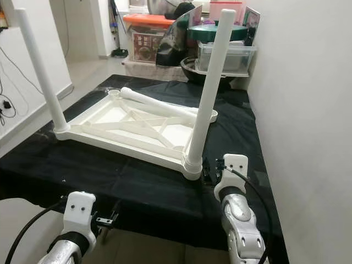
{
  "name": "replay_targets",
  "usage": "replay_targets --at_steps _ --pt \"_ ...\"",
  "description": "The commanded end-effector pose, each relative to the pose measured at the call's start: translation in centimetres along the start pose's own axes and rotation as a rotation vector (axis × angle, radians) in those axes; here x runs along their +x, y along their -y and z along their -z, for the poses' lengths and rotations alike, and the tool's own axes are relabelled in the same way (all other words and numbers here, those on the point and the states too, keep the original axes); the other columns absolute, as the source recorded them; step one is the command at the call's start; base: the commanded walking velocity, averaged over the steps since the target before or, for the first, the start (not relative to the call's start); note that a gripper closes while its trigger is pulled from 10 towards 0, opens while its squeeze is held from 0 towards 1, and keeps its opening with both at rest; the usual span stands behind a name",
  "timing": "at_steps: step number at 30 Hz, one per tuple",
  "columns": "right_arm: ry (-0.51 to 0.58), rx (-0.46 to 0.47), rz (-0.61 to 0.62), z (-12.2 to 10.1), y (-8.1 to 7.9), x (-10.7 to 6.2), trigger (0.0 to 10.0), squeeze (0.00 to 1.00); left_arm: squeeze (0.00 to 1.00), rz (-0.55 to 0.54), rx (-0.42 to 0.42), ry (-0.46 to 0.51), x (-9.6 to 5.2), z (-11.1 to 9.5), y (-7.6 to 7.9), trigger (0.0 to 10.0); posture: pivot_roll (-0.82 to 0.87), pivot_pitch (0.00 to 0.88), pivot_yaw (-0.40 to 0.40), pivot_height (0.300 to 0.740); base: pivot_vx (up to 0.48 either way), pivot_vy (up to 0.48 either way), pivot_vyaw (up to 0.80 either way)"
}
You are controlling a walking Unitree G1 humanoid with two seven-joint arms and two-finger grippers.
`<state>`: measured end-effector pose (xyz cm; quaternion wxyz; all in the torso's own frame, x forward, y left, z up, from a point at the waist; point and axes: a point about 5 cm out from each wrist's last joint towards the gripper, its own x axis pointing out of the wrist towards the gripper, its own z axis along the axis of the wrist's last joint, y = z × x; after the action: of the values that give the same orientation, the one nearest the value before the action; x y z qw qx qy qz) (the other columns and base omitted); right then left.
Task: Building children table
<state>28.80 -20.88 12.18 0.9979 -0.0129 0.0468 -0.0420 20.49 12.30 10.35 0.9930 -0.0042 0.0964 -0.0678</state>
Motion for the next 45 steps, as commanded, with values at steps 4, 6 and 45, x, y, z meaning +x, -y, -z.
replay_targets --at_steps 4,6,45 --pt "0.011 0.04 -0.136 -1.0 2.8 0.8 10.0 0.0 0.0 -0.003 -0.007 -0.013 -0.3 0.0 -0.1 10.0 0.07 0.018 -0.052 0.74 0.0 0.0 0.0" --pt "0.011 0.04 -0.136 -1.0 2.8 0.8 10.0 0.0 0.0 -0.003 -0.007 -0.013 -0.3 0.0 -0.1 10.0 0.07 0.018 -0.052 0.74 0.0 0.0 0.0" --pt "0.129 0.051 -0.803 -6.0 -0.8 4.9 10.0 0.0 0.0 0.037 0.002 -0.014 -1.1 -0.1 0.8 10.0 0.1 0.029 -0.075 0.74 0.0 0.0 0.0"
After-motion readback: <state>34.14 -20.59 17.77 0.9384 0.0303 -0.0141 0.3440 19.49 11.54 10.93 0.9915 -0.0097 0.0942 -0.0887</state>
